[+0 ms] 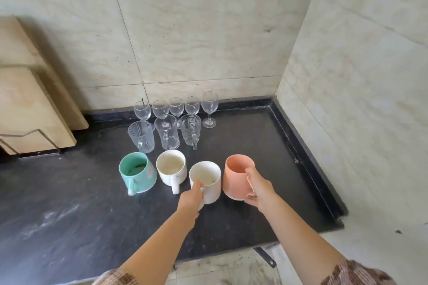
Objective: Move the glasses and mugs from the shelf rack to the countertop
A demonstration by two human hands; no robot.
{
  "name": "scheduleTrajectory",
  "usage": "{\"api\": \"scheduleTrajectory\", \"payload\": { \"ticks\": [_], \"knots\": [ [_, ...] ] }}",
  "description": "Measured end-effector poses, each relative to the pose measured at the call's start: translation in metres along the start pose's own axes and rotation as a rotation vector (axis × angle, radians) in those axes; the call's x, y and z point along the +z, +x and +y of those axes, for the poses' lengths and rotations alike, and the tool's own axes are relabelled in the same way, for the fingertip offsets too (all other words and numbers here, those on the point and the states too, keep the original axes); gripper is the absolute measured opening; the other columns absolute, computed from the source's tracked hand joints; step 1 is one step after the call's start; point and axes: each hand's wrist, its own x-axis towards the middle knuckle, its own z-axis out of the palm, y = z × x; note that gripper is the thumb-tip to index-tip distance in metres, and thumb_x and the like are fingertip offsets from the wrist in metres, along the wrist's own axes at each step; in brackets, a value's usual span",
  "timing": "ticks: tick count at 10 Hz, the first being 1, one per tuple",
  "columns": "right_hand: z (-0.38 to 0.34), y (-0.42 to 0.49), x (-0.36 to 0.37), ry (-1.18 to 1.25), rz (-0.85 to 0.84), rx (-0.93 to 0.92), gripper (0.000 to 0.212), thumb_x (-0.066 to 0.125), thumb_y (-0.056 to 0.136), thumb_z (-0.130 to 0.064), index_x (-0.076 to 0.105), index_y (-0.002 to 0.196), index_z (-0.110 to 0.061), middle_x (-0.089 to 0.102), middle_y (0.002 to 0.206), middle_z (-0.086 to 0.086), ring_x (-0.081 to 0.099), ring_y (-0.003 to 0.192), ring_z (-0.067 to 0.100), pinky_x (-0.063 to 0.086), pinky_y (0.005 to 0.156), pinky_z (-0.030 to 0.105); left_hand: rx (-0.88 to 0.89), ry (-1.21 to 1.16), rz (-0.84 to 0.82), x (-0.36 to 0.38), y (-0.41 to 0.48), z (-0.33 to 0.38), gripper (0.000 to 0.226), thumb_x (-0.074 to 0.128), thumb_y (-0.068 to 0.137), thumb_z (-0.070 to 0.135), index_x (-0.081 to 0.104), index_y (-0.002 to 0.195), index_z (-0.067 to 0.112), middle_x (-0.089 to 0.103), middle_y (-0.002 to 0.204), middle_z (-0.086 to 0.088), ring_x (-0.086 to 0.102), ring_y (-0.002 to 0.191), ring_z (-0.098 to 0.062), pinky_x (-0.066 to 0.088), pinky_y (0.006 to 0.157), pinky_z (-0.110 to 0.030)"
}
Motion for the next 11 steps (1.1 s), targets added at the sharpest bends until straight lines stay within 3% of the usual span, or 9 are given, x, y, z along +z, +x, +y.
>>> {"api": "scheduleTrajectory", "payload": {
  "ticks": [1,2,3,5,6,7,8,10,11],
  "knots": [
    [-0.014,0.023,0.01,0.018,-0.022,0.035,0.053,0.059,0.079,-0.047,0.048,0.119,-0.014,0.051,0.115,0.01,0.056,0.098,0.028,0.055,0.068,0.036,-0.029,-0.022,0.039,0.013,0.017,0.011,0.051,0.041,0.086,0.057,0.06,0.099,0.012,0.054,0.077,-0.003,0.046,0.068,-0.018,0.039,0.061,-0.028],
    [-0.022,0.04,0.021,0.051,-0.033,0.052,0.06,0.056,0.083,-0.046,0.046,0.131,-0.011,0.052,0.116,0.01,0.058,0.095,0.027,0.056,0.074,0.036,-0.029,-0.041,0.056,0.023,0.032,0.017,0.041,0.042,0.087,0.051,0.059,0.093,0.015,0.055,0.083,0.001,0.047,0.072,-0.016,0.045,0.073,-0.032],
    [-0.026,0.051,0.031,0.112,-0.039,0.051,0.059,0.056,0.086,-0.042,0.045,0.133,-0.008,0.052,0.114,0.01,0.057,0.087,0.023,0.054,0.079,0.036,-0.04,-0.07,0.077,0.029,0.042,0.019,0.04,0.044,0.086,0.049,0.062,0.093,0.014,0.051,0.079,0.0,0.045,0.069,-0.015,0.043,0.07,-0.031],
    [-0.025,0.058,0.043,0.113,-0.002,0.05,0.055,0.057,0.087,-0.041,0.05,0.129,-0.006,0.057,0.115,0.011,0.058,0.087,0.022,0.05,0.081,0.033,-0.04,-0.118,0.061,0.035,0.05,0.02,0.037,0.045,0.088,0.048,0.06,0.099,0.017,0.057,0.088,0.001,0.051,0.078,-0.014,0.043,0.068,-0.029],
    [-0.019,0.058,0.046,0.045,0.007,0.033,0.052,0.057,0.086,-0.042,0.055,0.124,-0.007,0.059,0.116,0.01,0.057,0.084,0.02,0.051,0.087,0.035,0.0,-0.11,0.052,0.037,0.052,0.017,0.031,0.045,0.09,0.046,0.062,0.079,0.023,0.057,0.09,0.002,0.051,0.083,-0.015,0.047,0.081,-0.034],
    [-0.014,0.054,0.049,-0.02,0.002,0.024,0.051,0.058,0.086,-0.046,0.055,0.122,-0.01,0.058,0.109,0.006,0.057,0.085,0.019,0.053,0.087,0.036,0.022,-0.114,0.043,0.038,0.053,0.013,0.031,0.046,0.09,0.044,0.061,0.072,0.024,0.057,0.089,0.002,0.051,0.087,-0.018,0.045,0.093,-0.039],
    [-0.014,0.049,0.051,-0.098,0.025,0.015,0.052,0.057,0.088,-0.048,0.054,0.126,-0.013,0.056,0.105,0.002,0.056,0.087,0.019,0.054,0.084,0.034,0.021,-0.073,0.035,0.036,0.052,0.013,0.036,0.044,0.091,0.046,0.063,0.075,0.02,0.057,0.089,-0.003,0.05,0.081,-0.018,0.042,0.084,-0.036],
    [-0.02,0.041,0.051,-0.312,0.086,-0.053,0.053,0.052,0.089,-0.053,0.054,0.12,-0.01,0.057,0.094,0.003,0.057,0.077,0.019,0.054,0.077,0.035,0.12,0.203,0.022,0.024,0.045,0.02,0.04,0.038,0.094,0.049,0.061,0.083,0.019,0.059,0.085,-0.001,0.056,0.08,-0.017,0.044,0.079,-0.032],
    [-0.026,0.035,0.049,-0.448,0.112,-0.138,0.053,0.055,0.087,-0.048,0.054,0.117,-0.005,0.062,0.104,0.009,0.06,0.084,0.023,0.053,0.076,0.035,0.274,0.479,0.055,0.011,0.033,0.03,0.043,0.032,0.097,0.048,0.057,0.082,0.017,0.059,0.078,-0.002,0.062,0.086,-0.023,0.047,0.081,-0.034]
  ]
}}
